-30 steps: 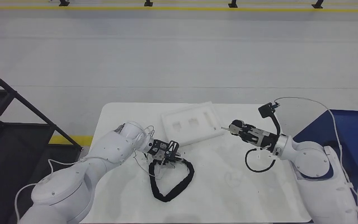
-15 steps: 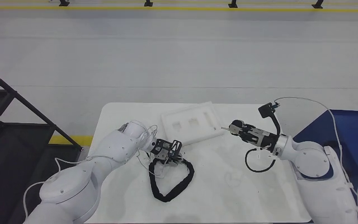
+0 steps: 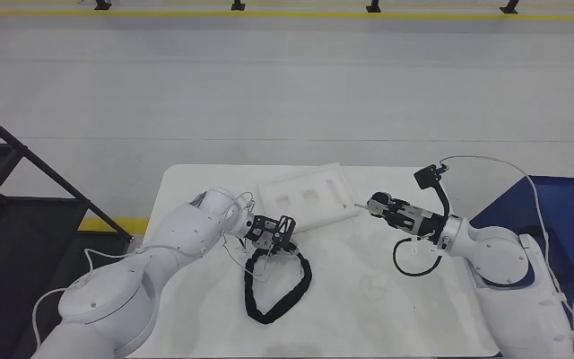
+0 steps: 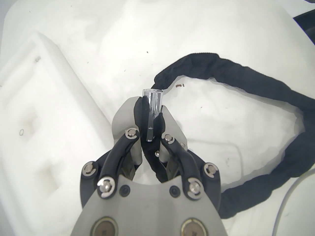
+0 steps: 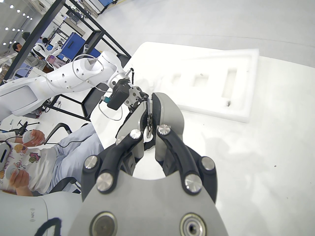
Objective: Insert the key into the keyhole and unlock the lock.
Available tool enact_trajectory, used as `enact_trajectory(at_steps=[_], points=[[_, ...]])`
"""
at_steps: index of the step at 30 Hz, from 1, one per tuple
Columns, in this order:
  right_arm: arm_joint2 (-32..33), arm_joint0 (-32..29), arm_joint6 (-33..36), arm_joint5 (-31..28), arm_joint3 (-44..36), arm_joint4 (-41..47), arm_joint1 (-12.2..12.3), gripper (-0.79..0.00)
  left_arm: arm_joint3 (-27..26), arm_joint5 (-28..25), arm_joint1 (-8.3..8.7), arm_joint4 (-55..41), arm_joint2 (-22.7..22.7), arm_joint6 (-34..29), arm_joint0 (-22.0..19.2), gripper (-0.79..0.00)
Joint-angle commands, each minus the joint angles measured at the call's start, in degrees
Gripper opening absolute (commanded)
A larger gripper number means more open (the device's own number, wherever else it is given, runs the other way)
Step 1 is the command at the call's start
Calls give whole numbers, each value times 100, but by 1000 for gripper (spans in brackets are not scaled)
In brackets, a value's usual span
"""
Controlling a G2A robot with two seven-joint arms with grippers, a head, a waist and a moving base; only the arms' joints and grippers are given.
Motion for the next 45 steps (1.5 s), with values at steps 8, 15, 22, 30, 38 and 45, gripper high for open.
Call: enact_trajectory(at_steps=[8, 15, 22, 30, 38, 45], points=[[-195, -49, 628, 474, -300, -383, 48, -785, -1491, -691, 514, -775, -5, -692, -415, -785], [-9, -325, 1123, 1116, -1102, -231, 120, -785, -2299, -693, 752, -1187, 0, -695, -608, -785], [581, -755, 1434, 1510, -2017, 240, 204, -785, -2656, -693, 771, -1878, -21, -850, -836, -785], [1111, -1031, 1362, 1704, -2454, 942, 252, -785, -2856, -693, 670, -2570, -254, -1149, -966, -785], [1224, -1056, 1306, 1703, -2460, 991, 264, -785, -2915, -688, 569, -2917, -439, -1300, -821, -785], [1224, -1056, 1306, 1703, -2460, 991, 264, -785, -2915, -688, 569, -2917, -439, -1300, -821, -785]])
